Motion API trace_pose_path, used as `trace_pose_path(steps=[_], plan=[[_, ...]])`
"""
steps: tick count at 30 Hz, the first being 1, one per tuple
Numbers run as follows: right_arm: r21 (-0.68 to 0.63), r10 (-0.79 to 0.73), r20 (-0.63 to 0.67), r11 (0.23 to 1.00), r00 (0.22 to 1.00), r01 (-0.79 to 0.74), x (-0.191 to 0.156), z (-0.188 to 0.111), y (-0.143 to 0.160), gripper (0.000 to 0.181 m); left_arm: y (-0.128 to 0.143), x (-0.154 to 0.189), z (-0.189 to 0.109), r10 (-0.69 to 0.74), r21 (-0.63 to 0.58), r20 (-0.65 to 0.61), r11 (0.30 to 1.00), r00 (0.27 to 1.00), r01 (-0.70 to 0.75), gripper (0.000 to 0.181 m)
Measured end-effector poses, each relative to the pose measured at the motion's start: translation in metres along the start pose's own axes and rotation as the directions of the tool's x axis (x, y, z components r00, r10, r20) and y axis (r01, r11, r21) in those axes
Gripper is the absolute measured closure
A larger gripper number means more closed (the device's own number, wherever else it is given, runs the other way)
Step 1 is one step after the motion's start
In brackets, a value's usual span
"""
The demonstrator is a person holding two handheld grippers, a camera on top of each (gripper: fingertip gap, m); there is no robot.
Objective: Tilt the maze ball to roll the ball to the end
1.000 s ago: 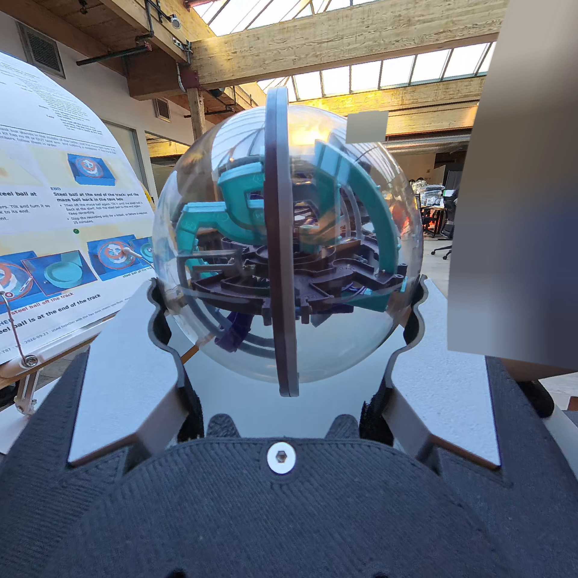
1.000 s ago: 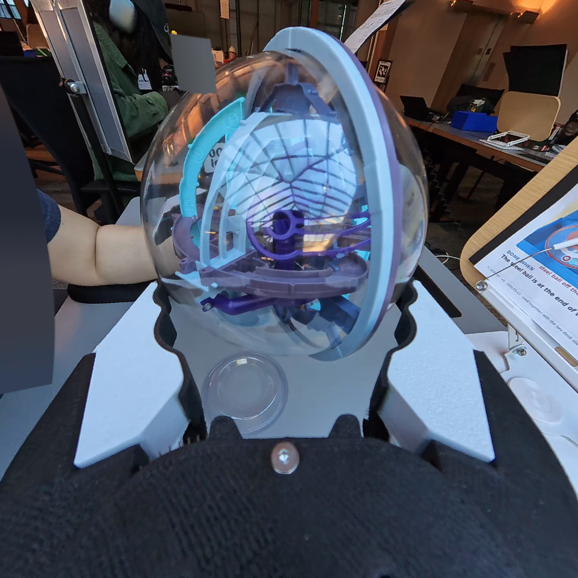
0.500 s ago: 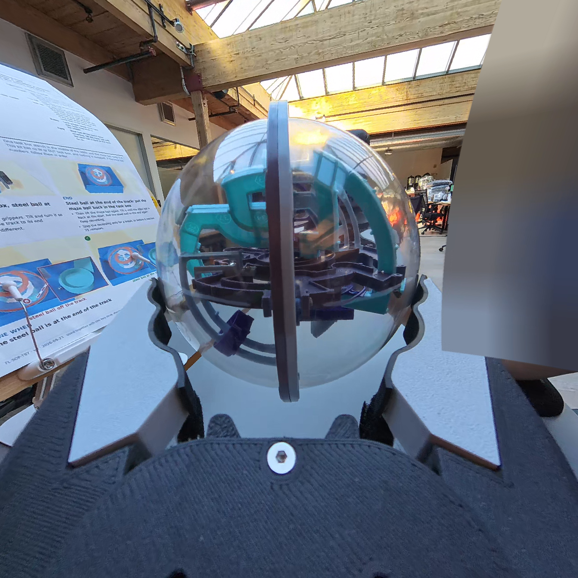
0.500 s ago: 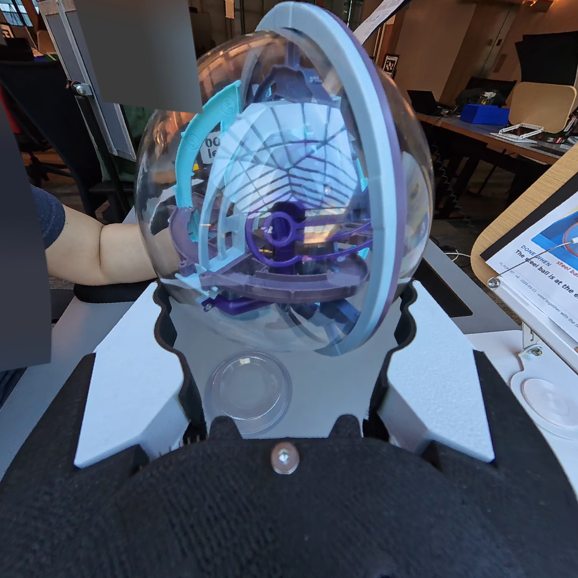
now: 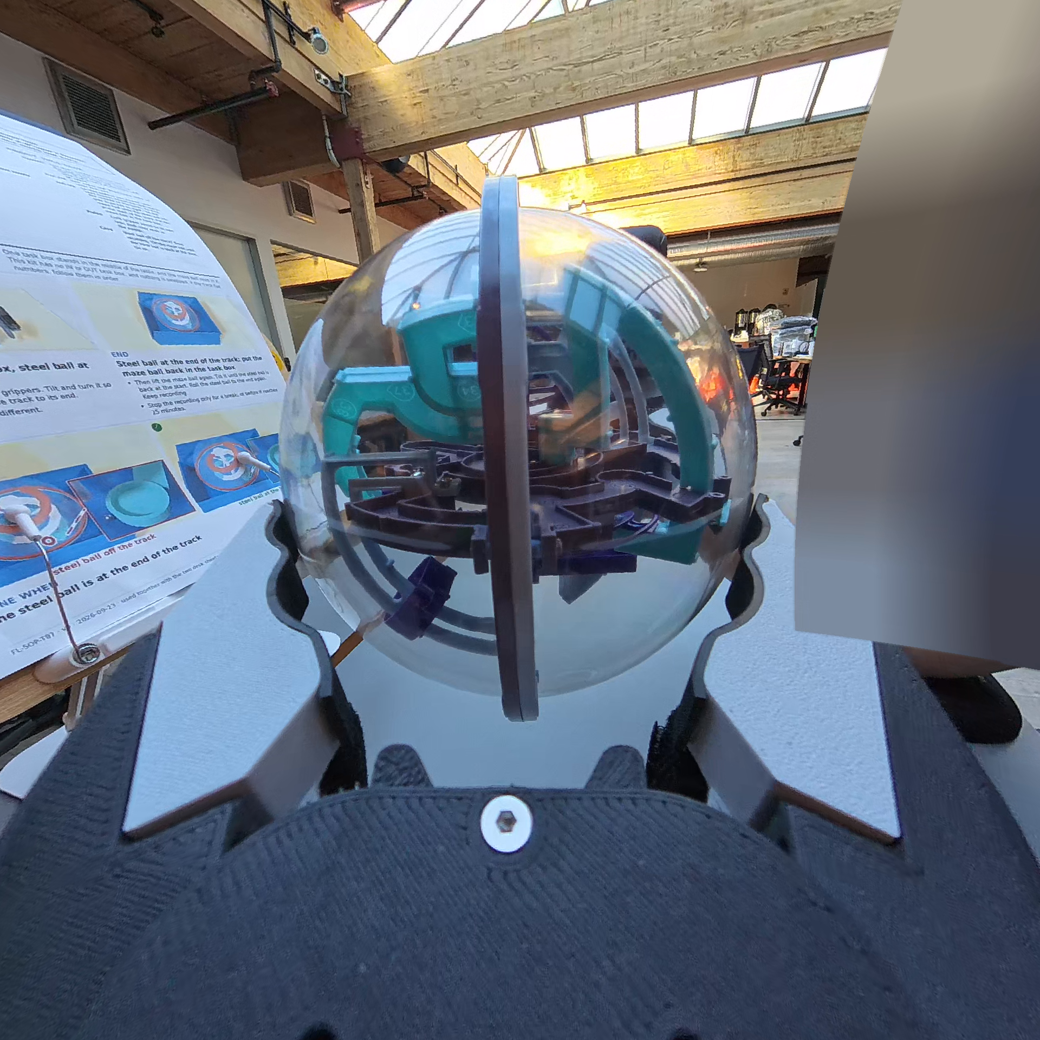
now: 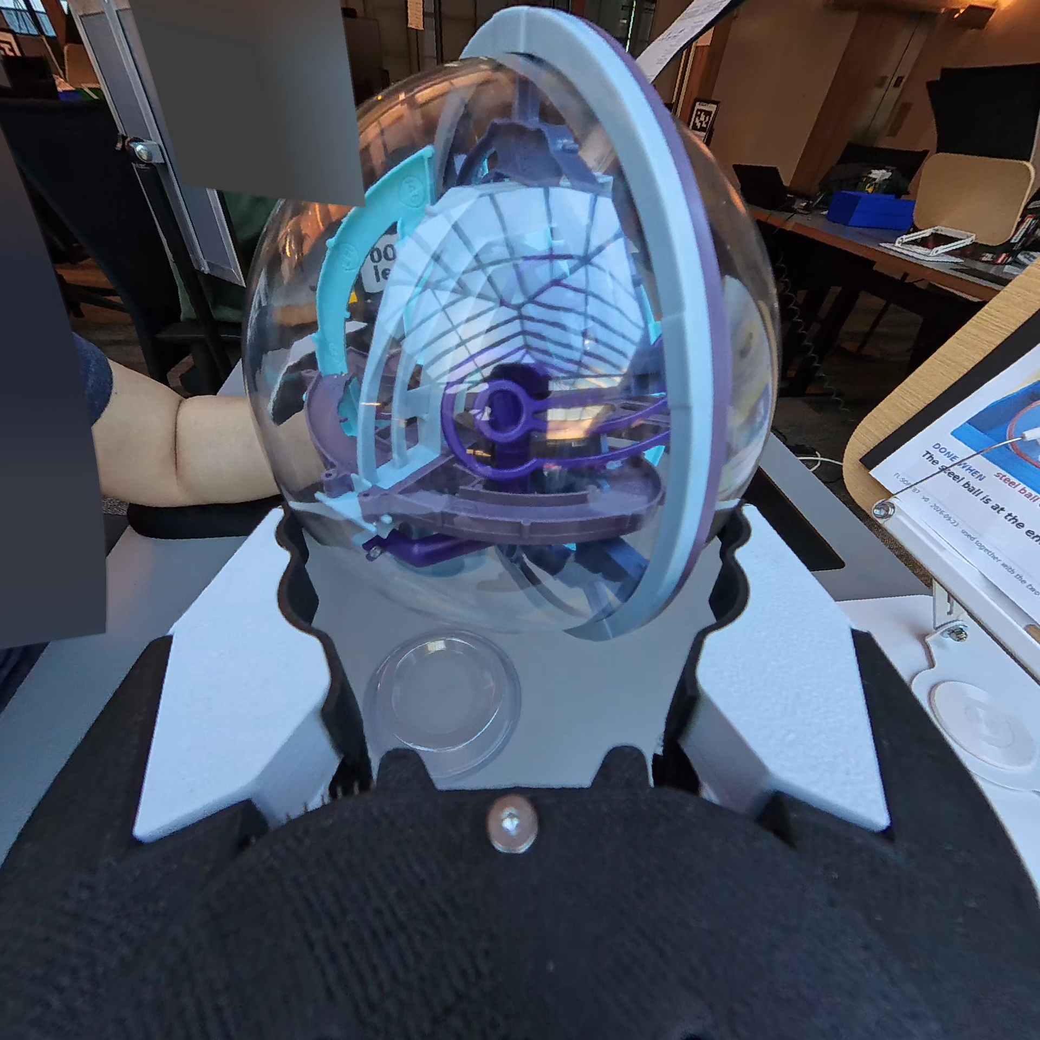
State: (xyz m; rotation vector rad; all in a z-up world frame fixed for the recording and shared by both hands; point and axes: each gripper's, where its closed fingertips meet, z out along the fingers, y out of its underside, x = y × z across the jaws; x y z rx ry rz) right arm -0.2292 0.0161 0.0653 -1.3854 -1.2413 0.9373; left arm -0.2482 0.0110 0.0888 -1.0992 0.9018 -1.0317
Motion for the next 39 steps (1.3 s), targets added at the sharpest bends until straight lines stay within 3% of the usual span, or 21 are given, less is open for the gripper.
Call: trace_pose_path(steps=[23, 39], plan=[[-0.008, -0.011, 0.026, 1.000, 1.000, 0.012, 0.006, 0.003, 0.017, 0.037, 0.021, -0.005, -0.001, 0.005, -0.052, 0.026, 0.999, 1.000, -0.004, 0.030], [0.011, -0.030, 0.116, 1.000, 0.993, 0.029, -0.012, 0.029, 0.028, 0.037, 0.034, 0.003, -0.032, 0.021, -0.114, 0.115, 0.993, 0.993, -0.008, 0.030]])
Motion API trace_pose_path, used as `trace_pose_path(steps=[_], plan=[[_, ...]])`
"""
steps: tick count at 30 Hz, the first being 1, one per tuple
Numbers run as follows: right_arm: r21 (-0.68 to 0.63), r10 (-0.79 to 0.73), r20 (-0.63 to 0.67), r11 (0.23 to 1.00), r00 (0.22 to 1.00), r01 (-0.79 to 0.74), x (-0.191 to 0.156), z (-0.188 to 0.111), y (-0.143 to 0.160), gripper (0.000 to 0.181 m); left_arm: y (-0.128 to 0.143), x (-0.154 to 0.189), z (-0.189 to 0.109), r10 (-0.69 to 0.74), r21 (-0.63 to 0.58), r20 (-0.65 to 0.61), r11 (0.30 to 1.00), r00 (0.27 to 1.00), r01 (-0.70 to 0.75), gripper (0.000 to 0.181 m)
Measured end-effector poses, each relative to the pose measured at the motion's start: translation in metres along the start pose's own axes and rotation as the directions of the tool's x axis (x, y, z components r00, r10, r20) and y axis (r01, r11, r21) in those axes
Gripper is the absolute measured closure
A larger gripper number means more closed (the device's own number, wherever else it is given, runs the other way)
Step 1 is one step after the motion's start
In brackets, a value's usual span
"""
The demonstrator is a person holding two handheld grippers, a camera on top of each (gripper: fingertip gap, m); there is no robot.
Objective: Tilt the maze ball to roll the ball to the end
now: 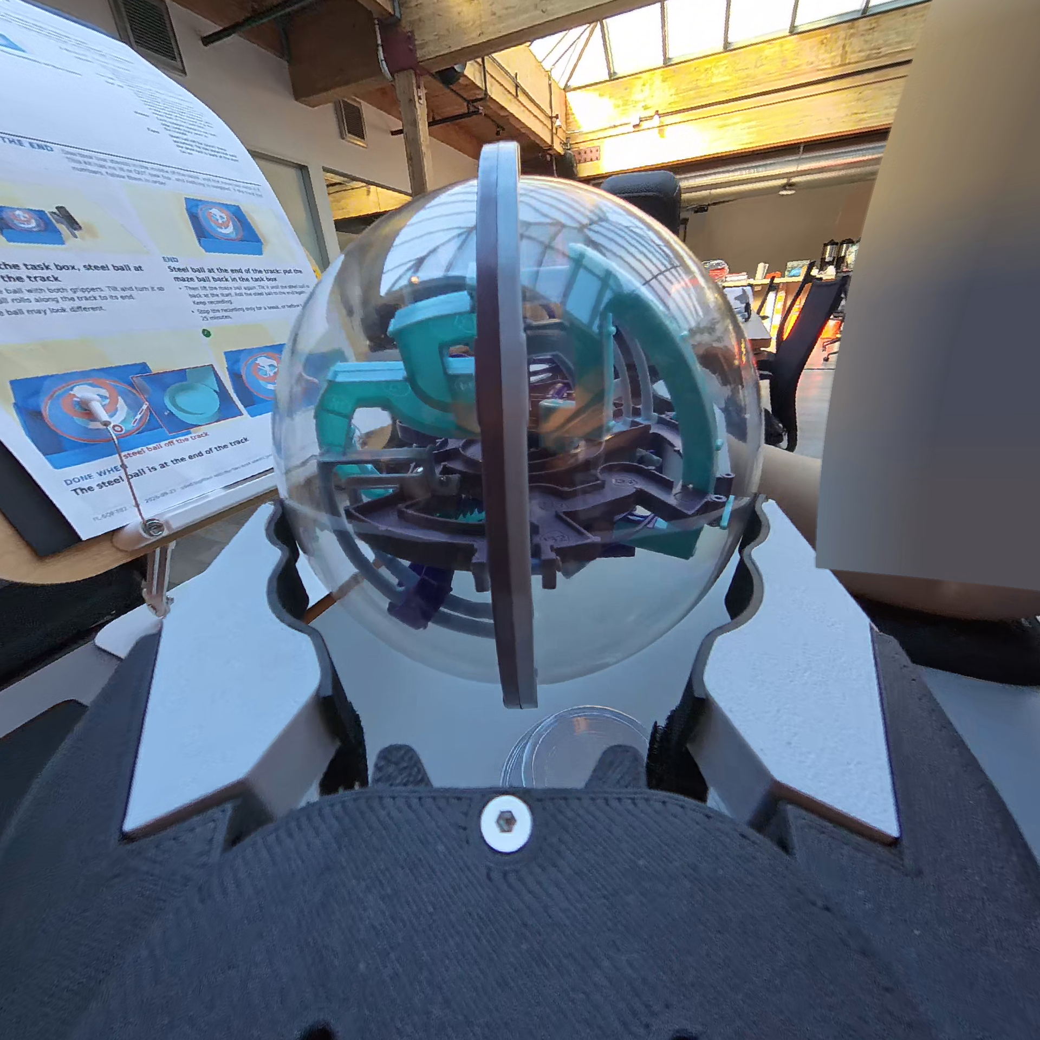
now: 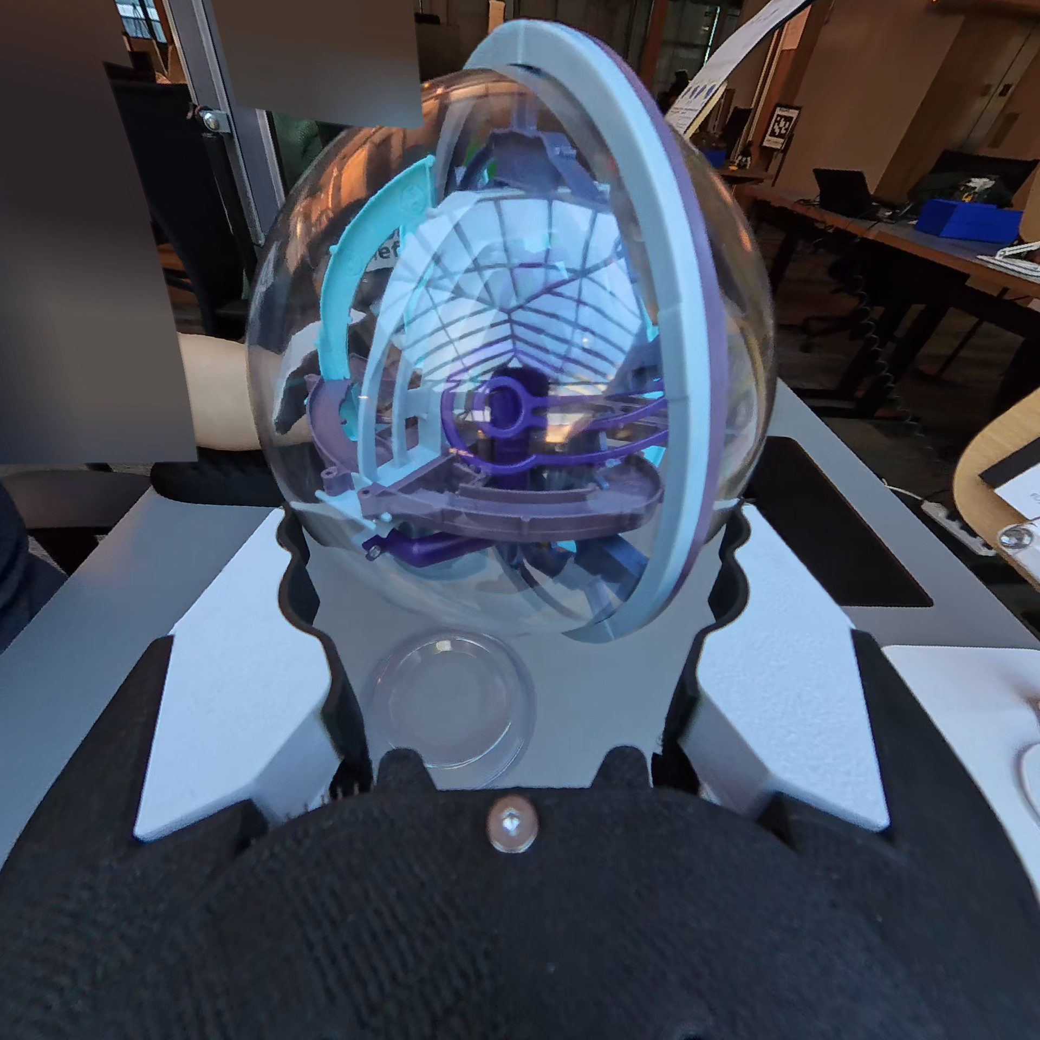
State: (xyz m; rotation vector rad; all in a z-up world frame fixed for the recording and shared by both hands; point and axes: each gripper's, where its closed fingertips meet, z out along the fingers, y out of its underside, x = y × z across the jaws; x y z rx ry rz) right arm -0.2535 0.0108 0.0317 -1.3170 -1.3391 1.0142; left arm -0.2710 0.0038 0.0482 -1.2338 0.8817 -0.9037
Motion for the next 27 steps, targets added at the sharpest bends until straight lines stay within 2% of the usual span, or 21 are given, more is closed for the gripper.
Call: trace_pose_path(steps=[13, 27], plan=[[0.052, -0.006, 0.086, 0.999, 0.996, 0.001, -0.021, 0.016, 0.016, 0.037, 0.020, 0.015, -0.022, -0.009, -0.019, 0.084, 1.000, 0.996, 0.011, 0.030], [0.041, -0.022, 0.111, 0.999, 0.994, 0.017, -0.065, -0.006, 0.039, 0.037, 0.040, 0.066, -0.020, -0.001, -0.014, 0.110, 1.000, 0.994, 0.002, 0.031]])
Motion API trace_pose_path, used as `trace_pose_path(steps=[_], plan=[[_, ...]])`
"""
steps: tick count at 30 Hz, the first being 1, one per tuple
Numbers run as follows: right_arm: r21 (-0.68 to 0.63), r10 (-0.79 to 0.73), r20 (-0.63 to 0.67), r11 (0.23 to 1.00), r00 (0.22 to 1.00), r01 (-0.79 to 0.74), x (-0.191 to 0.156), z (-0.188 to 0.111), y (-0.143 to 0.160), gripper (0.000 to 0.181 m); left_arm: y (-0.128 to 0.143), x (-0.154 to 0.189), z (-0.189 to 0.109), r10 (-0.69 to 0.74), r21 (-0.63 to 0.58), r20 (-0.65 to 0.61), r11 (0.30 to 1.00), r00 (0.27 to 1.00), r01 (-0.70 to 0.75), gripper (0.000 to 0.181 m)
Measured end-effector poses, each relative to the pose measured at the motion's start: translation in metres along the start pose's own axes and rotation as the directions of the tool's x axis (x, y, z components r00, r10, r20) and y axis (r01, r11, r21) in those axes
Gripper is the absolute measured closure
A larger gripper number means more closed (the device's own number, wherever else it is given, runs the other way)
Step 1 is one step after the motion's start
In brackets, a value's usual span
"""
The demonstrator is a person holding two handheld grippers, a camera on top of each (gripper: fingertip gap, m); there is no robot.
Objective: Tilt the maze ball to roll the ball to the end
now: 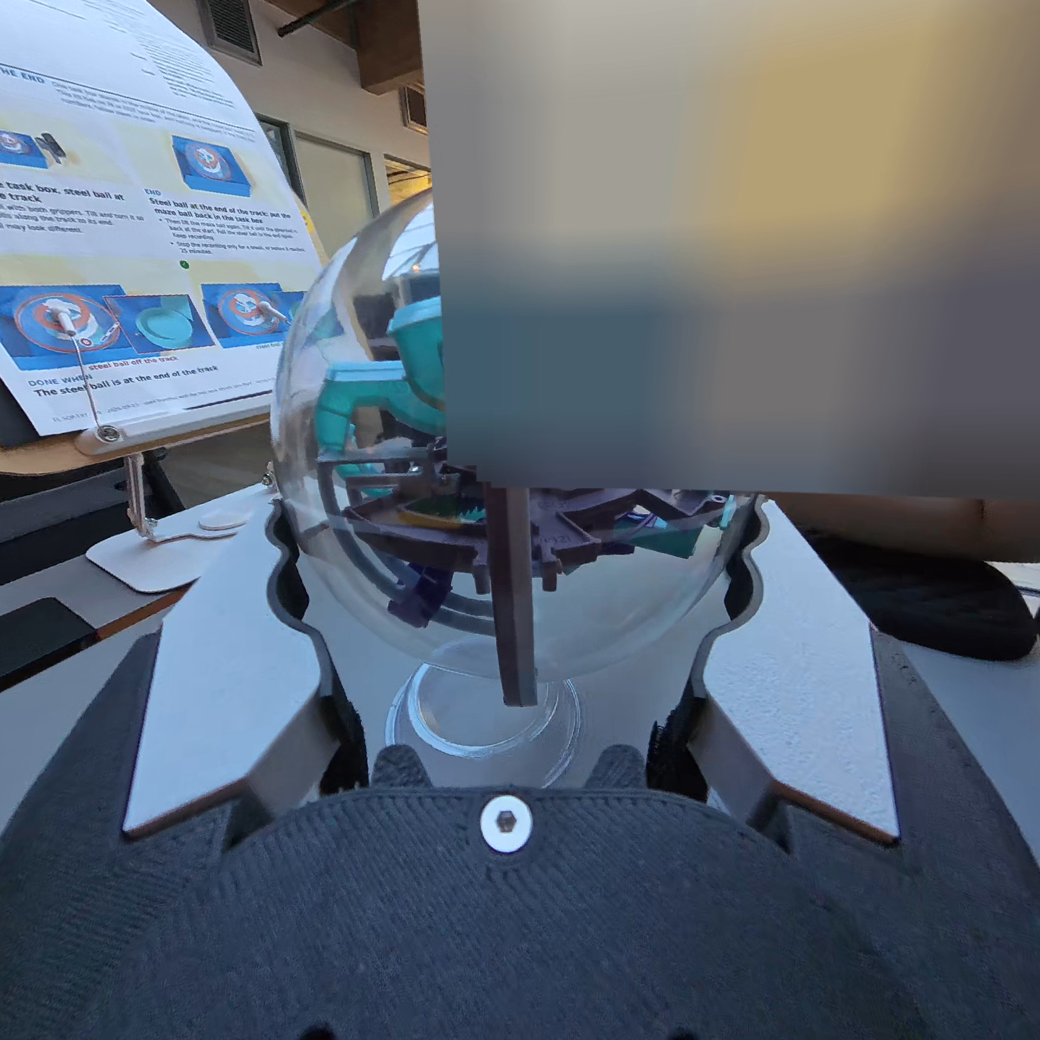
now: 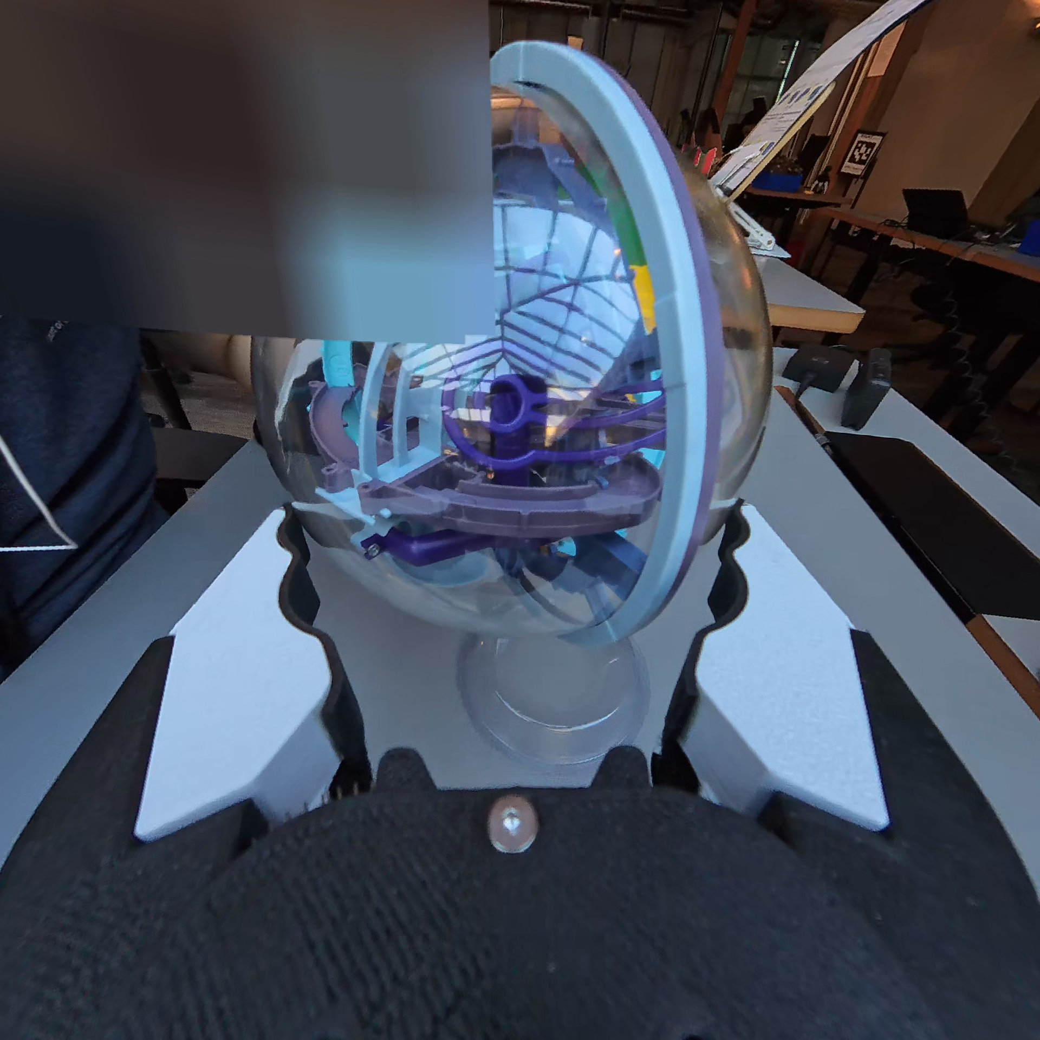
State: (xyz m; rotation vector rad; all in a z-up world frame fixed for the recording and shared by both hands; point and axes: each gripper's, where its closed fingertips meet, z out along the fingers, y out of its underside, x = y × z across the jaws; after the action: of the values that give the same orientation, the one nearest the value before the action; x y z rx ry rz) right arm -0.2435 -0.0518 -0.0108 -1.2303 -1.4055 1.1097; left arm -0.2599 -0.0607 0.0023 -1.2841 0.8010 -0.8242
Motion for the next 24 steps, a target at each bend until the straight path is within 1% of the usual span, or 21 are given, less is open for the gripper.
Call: trace_pose_path(steps=[6, 10, 24], plan=[[-0.005, 0.004, -0.001, 1.000, 1.000, -0.004, -0.015, -0.006, 0.009, 0.037, 0.011, 0.016, -0.001, -0.016, -0.024, -0.003, 1.000, 1.000, 0.016, 0.030], [0.008, -0.006, -0.006, 1.000, 1.000, 0.006, -0.021, -0.008, 0.012, 0.037, 0.014, 0.023, -0.001, 0.000, -0.026, -0.007, 1.000, 1.000, 0.000, 0.030], [0.009, -0.032, -0.023, 0.999, 0.999, 0.033, -0.027, -0.008, 0.019, 0.037, 0.023, 0.028, -0.004, 0.017, -0.046, -0.029, 0.999, 0.999, -0.019, 0.031]])
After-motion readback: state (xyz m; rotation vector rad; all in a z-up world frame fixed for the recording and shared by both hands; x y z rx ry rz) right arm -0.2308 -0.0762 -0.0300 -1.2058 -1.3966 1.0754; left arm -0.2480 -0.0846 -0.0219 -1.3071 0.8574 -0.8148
